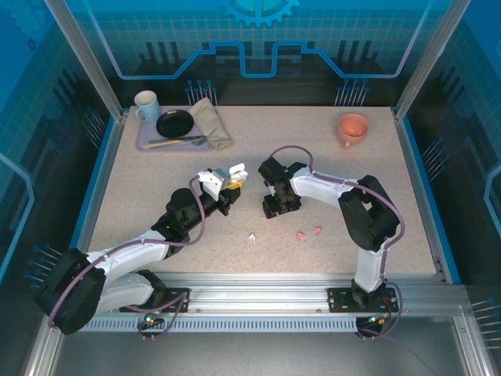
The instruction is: Insert wireless bluetooth earbuds into charging case
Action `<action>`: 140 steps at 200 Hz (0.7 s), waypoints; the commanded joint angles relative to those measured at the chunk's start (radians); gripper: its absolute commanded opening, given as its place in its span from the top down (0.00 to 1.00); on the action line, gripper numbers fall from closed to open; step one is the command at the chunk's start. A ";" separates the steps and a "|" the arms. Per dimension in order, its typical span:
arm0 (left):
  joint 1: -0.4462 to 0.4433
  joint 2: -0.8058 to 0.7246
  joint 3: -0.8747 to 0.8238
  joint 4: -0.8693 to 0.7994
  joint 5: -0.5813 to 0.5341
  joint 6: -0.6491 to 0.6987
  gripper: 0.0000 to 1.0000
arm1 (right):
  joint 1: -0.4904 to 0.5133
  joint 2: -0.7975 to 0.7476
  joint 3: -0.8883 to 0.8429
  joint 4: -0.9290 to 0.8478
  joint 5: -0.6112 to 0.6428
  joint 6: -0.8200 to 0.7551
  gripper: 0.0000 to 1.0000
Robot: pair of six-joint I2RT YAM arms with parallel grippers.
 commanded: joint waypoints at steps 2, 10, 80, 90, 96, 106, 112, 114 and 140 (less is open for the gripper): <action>0.011 -0.004 0.034 0.018 0.013 -0.008 1.00 | -0.037 -0.011 0.006 -0.023 0.016 -0.019 0.43; 0.010 -0.005 0.034 0.019 0.014 -0.008 1.00 | -0.050 -0.022 -0.007 -0.023 0.015 -0.020 0.43; 0.012 -0.004 0.036 0.020 0.016 -0.010 1.00 | -0.174 -0.167 -0.164 -0.008 -0.022 -0.005 0.44; 0.012 -0.007 0.033 0.020 0.016 -0.011 1.00 | -0.184 -0.195 -0.191 0.003 -0.036 0.009 0.44; 0.011 -0.006 0.032 0.021 0.016 -0.012 1.00 | -0.189 -0.212 -0.203 0.008 -0.051 0.022 0.44; 0.011 -0.008 0.032 0.021 0.017 -0.013 1.00 | -0.193 -0.232 -0.214 0.012 -0.080 0.046 0.44; 0.012 -0.005 0.032 0.022 0.017 -0.015 1.00 | -0.194 -0.242 -0.216 0.015 -0.094 0.063 0.44; 0.012 -0.004 0.032 0.022 0.018 -0.015 1.00 | -0.193 -0.244 -0.217 0.015 -0.098 0.069 0.44; 0.012 -0.002 0.030 0.026 0.016 -0.015 1.00 | -0.192 -0.247 -0.206 0.033 -0.182 0.190 0.43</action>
